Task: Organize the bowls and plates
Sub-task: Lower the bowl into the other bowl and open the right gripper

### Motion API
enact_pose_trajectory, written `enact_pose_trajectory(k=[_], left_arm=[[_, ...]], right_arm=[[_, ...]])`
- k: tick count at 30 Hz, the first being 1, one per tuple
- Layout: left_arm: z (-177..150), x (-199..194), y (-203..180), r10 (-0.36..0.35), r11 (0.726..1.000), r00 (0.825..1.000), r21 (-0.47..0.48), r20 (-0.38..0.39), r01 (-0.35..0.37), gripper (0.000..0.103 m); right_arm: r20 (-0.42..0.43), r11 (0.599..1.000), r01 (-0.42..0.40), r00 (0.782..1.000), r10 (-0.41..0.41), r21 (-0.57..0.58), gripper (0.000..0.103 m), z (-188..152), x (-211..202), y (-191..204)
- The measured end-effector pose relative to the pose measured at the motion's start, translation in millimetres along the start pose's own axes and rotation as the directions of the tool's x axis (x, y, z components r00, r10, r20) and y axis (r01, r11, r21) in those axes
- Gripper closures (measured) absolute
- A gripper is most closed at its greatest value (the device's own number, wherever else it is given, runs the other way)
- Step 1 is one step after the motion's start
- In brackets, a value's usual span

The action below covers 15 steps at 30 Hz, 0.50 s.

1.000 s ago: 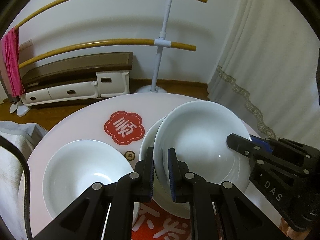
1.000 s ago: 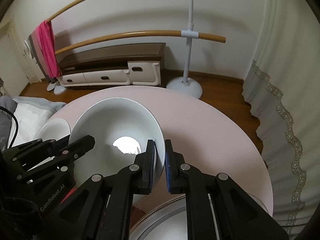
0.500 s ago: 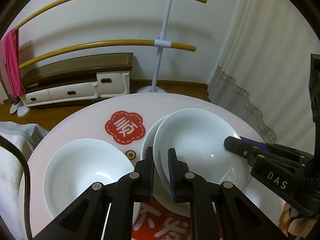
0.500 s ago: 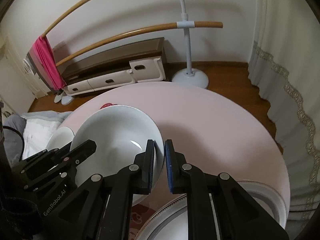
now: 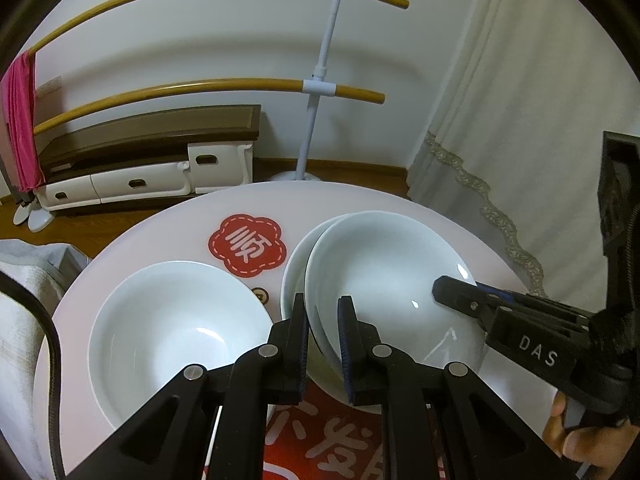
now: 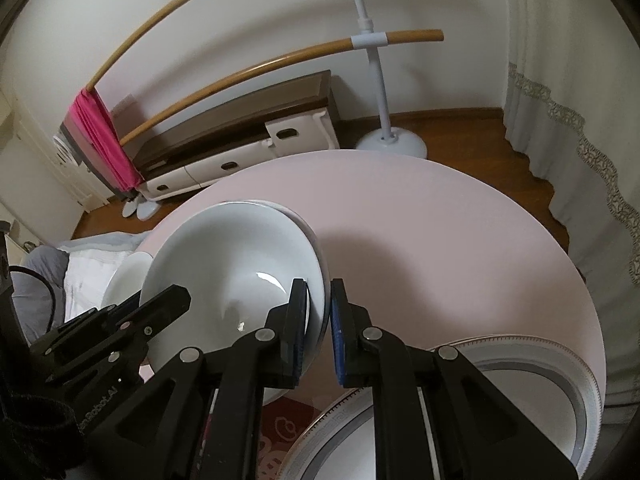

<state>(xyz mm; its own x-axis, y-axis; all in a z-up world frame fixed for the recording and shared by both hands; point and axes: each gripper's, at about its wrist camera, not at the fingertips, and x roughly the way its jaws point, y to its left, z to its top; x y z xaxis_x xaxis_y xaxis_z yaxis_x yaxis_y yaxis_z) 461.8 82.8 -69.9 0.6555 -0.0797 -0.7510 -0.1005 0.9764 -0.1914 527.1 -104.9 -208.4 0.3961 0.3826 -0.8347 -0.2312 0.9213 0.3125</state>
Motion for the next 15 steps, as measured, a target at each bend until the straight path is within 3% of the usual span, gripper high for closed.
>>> enact_pose_trajectory(k=[4,10,15], left_arm=[[-7,-9,3,-0.015,1.0,1.0,0.004,0.015,0.015,0.09],[-18,-23,14,-0.047,0.999,0.997,-0.015,0.055,0.048,0.072],[-33,-34,36,-0.064,0.994,0.996,-0.081,0.067,0.07,0.07]], right_arm=[[-0.007,1.0,-0.004,1.0,0.004,0.012,0.089,0,0,-1],[0.002,1.0,0.009,1.0,-0.009,0.01,0.088,-3,-1,3],[0.009,1.0,0.011,1.0,-0.012,0.022,0.087,-4,0,3]])
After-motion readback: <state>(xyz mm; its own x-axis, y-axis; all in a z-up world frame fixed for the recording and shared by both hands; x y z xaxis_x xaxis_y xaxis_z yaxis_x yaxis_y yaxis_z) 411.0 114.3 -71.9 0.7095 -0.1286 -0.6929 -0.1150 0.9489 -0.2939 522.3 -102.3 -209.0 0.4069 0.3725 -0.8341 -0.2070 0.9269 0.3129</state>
